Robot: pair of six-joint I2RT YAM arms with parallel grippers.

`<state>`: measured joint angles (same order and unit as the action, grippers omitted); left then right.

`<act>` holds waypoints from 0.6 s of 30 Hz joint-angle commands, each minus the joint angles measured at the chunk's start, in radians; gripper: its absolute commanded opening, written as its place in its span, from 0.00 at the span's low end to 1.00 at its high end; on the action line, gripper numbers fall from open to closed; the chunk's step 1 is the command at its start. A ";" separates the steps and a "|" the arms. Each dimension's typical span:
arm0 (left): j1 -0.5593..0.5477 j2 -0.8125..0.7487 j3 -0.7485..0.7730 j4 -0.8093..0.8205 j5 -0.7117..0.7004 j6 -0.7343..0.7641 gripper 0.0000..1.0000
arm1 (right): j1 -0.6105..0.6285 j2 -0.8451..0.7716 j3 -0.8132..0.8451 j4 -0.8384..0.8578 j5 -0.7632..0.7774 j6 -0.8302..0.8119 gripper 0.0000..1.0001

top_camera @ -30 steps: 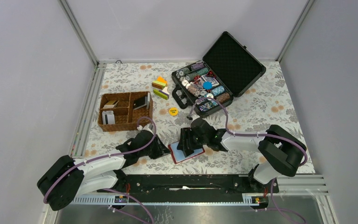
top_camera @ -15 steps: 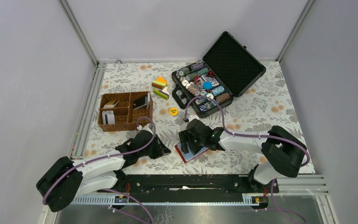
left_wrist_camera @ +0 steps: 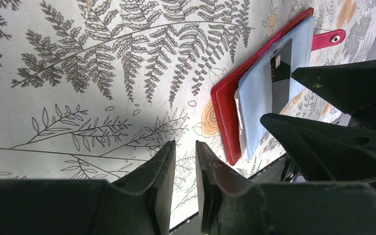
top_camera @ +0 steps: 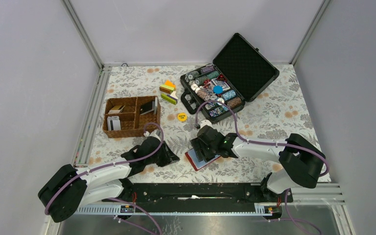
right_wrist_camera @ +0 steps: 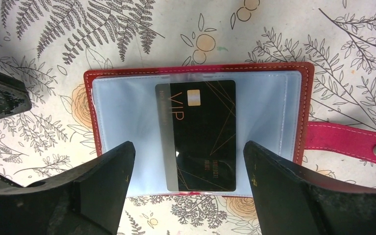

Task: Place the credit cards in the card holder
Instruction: Insert the credit card into the card holder.

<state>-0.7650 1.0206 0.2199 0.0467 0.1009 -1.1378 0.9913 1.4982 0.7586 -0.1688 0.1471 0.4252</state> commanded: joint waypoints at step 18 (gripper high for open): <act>-0.145 0.202 0.088 0.213 -0.029 -0.069 0.20 | -0.077 -0.033 -0.041 0.061 -0.220 -0.001 0.84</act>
<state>-0.8948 1.1923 0.2665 0.1745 0.0998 -1.1870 0.9207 1.4811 0.7345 -0.1379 0.0380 0.4023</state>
